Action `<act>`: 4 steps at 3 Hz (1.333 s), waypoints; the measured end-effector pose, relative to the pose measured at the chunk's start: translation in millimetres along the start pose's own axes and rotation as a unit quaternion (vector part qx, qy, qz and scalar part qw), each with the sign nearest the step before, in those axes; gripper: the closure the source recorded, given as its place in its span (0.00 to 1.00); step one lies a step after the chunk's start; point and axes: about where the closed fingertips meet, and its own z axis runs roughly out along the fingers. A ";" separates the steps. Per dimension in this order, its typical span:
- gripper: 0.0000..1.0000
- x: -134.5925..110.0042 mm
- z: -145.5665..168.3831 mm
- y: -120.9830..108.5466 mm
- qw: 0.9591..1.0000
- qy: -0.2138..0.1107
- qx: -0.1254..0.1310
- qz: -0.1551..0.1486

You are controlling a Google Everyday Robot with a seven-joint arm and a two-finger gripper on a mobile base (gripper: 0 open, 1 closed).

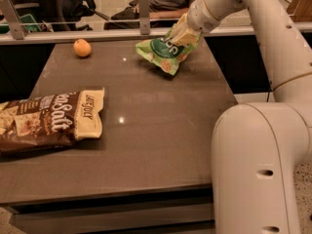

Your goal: Move green rice chip bag near brown chip bag

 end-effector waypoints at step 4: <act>1.00 -97.2 -22.6 65.6 0.991 -0.120 -0.024 0.046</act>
Offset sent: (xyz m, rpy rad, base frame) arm -0.0733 0.0362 0.0605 0.2088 0.0485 0.0459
